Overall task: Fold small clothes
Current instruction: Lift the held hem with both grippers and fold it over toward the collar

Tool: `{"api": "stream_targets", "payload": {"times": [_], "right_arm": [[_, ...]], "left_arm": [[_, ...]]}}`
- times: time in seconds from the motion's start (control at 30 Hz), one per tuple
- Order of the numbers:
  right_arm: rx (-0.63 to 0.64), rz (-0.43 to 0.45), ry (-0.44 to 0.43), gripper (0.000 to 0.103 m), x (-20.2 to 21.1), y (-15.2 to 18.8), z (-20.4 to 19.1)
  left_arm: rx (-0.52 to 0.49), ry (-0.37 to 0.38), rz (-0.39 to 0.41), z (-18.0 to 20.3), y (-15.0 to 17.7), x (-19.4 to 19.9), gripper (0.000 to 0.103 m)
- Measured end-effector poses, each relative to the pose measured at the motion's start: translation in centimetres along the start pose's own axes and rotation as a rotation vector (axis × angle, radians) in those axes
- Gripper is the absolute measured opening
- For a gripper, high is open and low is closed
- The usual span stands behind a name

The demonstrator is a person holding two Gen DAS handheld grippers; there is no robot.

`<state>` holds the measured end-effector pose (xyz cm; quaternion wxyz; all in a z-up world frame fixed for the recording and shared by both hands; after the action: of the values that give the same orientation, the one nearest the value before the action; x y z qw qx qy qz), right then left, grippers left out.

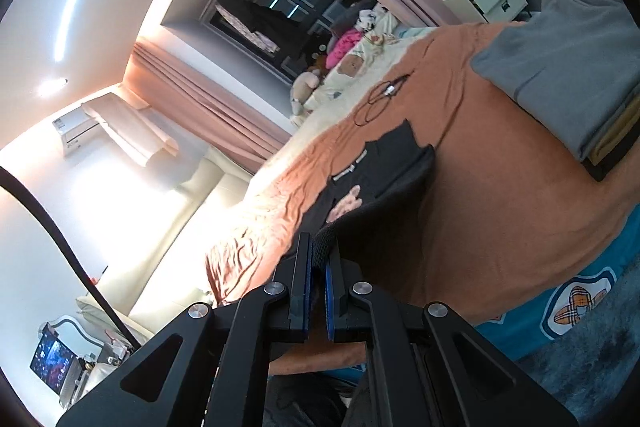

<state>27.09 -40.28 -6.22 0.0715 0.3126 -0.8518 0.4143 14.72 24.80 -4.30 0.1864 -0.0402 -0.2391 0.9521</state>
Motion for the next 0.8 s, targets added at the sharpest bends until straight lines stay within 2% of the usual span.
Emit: {"api": "stream_targets", "payload": {"times": [0.47, 0.63, 0.8], "right_arm": [[0.038, 0.075, -0.087, 0.002, 2.1, -0.1, 0.3], [0.043, 0.091, -0.107, 0.002, 1.4, 0.3, 1.3], [0.033, 0.084, -0.104, 0.002, -0.9, 0.3, 3.1]], "left_arm": [[-0.036, 0.102, 0.048, 5.3, -0.1, 4.5, 0.002], [-0.038, 0.113, 0.049, 5.4, 0.2, 5.3, 0.002], [-0.015, 0.103, 0.04, 3.9, 0.5, 4.9, 0.002]]}}
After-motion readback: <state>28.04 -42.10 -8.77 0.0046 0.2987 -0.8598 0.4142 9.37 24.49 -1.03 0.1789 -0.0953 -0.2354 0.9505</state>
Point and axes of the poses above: each gripper's, at about its wrist camera, not at the fingertips, and x roughly against the way its jaws point, z to its right, y to its underside, the point moved 8 cm from there along -x, roughly the way its jaws point, and after that the axes turned 15 degrees about y, right-handed, at the moved point
